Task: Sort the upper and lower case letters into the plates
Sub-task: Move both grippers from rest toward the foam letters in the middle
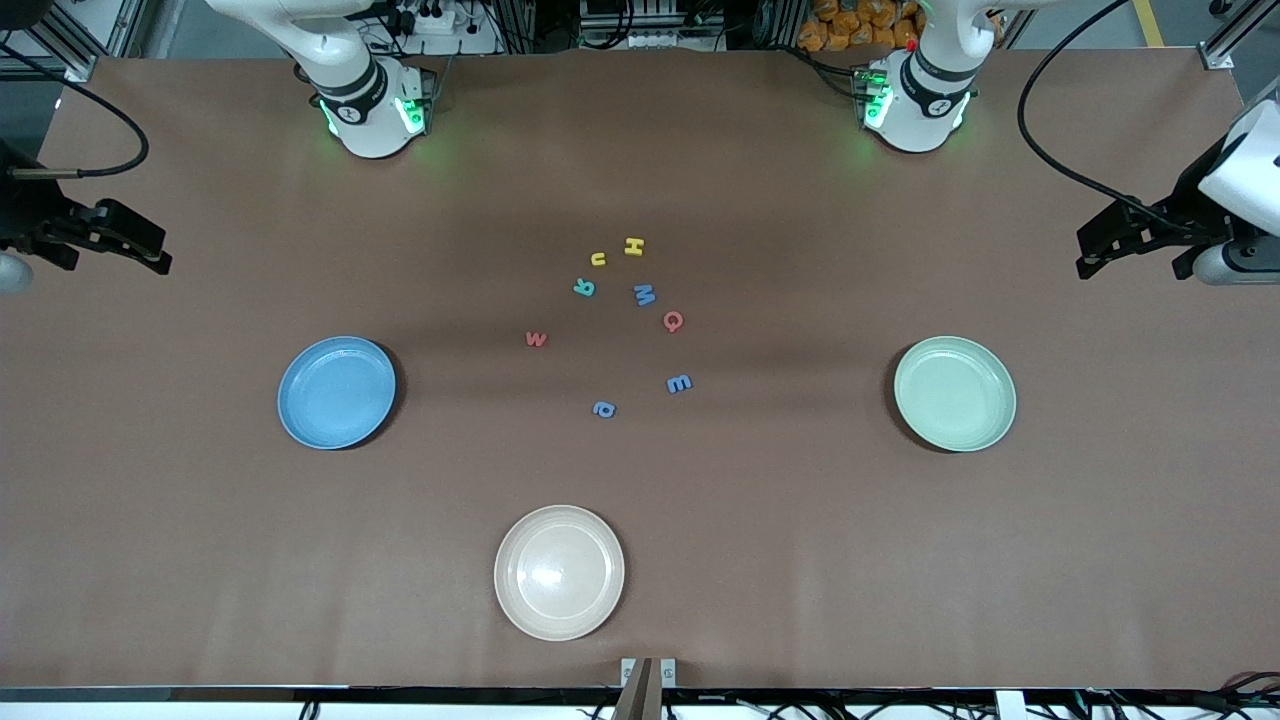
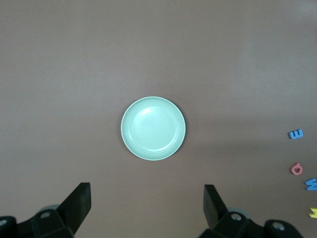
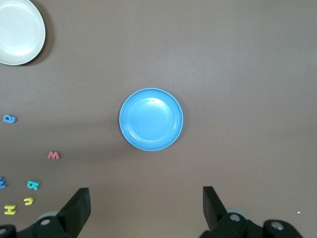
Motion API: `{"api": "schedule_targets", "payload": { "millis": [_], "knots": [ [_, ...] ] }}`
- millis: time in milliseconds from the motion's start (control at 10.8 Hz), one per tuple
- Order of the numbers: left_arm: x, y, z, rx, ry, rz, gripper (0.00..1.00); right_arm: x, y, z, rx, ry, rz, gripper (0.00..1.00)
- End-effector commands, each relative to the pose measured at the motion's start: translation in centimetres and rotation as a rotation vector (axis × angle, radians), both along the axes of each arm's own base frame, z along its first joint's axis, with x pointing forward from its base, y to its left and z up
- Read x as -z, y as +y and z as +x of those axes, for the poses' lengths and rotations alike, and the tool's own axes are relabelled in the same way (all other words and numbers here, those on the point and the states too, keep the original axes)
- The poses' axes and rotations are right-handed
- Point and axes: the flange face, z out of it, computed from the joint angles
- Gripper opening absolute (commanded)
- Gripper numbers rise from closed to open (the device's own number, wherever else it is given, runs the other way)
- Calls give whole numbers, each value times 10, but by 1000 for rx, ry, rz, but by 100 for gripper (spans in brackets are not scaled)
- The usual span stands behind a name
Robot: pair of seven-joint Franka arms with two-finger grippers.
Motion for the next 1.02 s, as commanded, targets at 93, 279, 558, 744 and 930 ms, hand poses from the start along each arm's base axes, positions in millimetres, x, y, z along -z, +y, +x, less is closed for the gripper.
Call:
{"api": "schedule_targets", "payload": {
  "millis": [93,279,558,744,930],
  "knots": [
    [-2,-2,-2,-10,-10,23,100,6,11,0,-12,15,14,100],
    [3,-5,0,-7,-1,24,100,9,14,2,-16,15,27,100],
    [32,-39,9,47,47,13,100,17,19,2,-11,38,89,100],
    [56,-75,16,110,64,13,100,28,37,0,-24,65,125,100],
    [88,-129,16,202,92,8,100,58,53,3,-36,109,125,100]
  ]
}}
